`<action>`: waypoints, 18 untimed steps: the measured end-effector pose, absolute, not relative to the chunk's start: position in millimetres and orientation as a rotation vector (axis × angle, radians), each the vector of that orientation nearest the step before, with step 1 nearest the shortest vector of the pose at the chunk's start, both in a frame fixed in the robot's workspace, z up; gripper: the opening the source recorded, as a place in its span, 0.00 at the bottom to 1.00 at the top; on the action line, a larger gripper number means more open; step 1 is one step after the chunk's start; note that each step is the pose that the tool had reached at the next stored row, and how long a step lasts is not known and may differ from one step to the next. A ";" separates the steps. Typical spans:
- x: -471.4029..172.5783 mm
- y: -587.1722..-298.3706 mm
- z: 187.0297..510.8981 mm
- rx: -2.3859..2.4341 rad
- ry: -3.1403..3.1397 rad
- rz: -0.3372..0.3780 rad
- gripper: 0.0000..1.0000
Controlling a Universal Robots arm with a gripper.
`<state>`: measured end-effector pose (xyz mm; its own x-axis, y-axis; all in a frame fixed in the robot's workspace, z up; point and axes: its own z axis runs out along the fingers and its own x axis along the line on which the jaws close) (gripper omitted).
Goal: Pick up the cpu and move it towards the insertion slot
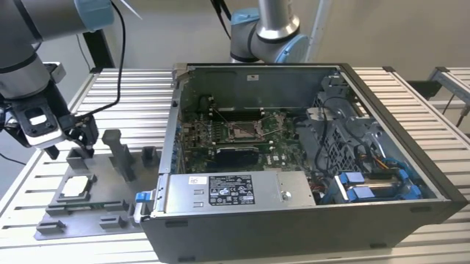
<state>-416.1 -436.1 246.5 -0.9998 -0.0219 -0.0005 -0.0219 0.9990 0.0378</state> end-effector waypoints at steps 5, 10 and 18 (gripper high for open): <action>-417.0 -449.1 243.9 -0.034 3.141 0.059 1.00; -418.9 -459.7 239.8 -0.034 3.141 0.059 1.00; -421.0 -460.1 229.6 -0.037 3.141 0.059 1.00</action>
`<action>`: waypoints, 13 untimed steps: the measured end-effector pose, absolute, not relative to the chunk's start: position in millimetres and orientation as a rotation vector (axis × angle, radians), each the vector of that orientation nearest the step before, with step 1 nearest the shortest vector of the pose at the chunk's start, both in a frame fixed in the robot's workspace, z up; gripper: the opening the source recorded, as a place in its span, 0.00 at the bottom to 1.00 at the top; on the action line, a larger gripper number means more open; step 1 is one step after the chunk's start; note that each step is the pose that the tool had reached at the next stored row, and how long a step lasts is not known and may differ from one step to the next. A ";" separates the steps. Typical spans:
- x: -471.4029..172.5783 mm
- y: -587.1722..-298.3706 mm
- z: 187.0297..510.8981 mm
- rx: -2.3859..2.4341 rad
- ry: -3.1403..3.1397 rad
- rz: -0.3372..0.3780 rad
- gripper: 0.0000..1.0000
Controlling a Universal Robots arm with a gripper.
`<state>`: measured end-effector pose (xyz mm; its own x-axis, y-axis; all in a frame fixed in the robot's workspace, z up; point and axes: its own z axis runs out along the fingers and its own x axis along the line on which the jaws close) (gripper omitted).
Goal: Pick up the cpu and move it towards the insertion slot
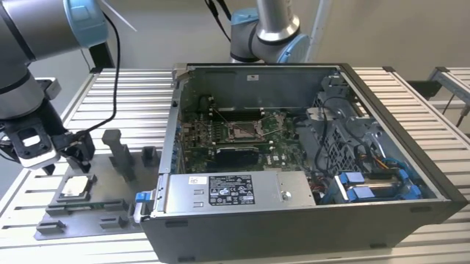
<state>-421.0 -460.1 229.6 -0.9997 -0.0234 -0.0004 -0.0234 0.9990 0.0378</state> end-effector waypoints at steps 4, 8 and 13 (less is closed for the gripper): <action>-421.1 -460.1 226.3 0.058 -3.140 -0.059 1.00; -421.2 -460.2 223.5 0.062 -3.140 -0.059 1.00; -422.9 -460.1 218.1 0.062 -3.140 -0.059 1.00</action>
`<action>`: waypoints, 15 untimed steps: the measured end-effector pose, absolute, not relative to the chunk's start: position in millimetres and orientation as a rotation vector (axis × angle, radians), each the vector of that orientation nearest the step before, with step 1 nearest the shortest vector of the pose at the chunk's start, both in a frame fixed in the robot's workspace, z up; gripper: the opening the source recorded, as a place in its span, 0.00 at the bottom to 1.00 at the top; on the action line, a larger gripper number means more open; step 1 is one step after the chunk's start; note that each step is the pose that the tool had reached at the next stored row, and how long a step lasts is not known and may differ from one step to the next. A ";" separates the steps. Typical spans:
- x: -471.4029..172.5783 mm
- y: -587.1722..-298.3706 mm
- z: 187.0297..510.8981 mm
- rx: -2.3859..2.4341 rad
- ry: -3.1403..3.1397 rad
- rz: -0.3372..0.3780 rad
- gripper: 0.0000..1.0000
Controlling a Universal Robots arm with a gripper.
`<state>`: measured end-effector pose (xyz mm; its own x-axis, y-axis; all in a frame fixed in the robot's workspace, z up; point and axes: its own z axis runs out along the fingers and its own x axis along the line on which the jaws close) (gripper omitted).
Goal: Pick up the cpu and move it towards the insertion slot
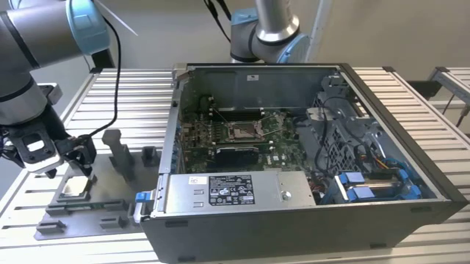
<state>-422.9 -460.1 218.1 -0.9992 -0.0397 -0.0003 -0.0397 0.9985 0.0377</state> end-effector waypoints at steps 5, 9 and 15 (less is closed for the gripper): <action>-423.3 -460.6 211.6 0.063 -3.140 -0.059 1.00; -423.4 -462.1 206.8 0.063 -3.140 -0.059 1.00; -424.2 -465.0 201.2 0.063 -3.140 -0.059 1.00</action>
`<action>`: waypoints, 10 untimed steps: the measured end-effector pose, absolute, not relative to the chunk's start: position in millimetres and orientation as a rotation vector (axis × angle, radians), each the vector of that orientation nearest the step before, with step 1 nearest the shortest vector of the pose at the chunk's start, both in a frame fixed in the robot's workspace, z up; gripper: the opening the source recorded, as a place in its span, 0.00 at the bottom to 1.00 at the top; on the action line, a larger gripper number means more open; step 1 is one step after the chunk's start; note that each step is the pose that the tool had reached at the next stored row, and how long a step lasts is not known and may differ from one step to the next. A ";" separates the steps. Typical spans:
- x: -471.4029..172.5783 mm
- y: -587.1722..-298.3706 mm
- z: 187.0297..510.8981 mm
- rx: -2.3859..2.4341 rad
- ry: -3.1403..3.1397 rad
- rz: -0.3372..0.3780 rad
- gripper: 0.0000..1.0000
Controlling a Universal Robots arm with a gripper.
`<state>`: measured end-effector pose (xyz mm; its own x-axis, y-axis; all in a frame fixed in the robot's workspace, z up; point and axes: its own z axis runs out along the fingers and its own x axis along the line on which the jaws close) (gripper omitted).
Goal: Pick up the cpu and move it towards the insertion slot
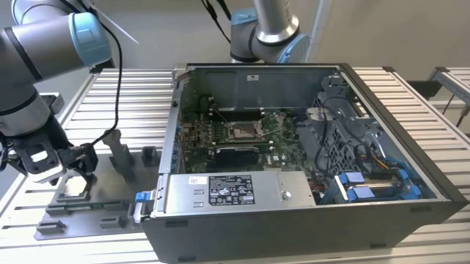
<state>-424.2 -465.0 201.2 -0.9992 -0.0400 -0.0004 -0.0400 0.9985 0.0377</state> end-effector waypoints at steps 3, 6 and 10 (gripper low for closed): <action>-424.4 -466.0 198.6 0.063 -3.140 -0.059 1.00; -424.5 -467.0 196.2 0.063 -3.140 -0.059 1.00; -424.6 -468.0 193.8 0.063 -3.140 -0.059 1.00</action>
<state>-424.6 -468.0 193.8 -0.9992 -0.0400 -0.0004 -0.0400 0.9985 0.0377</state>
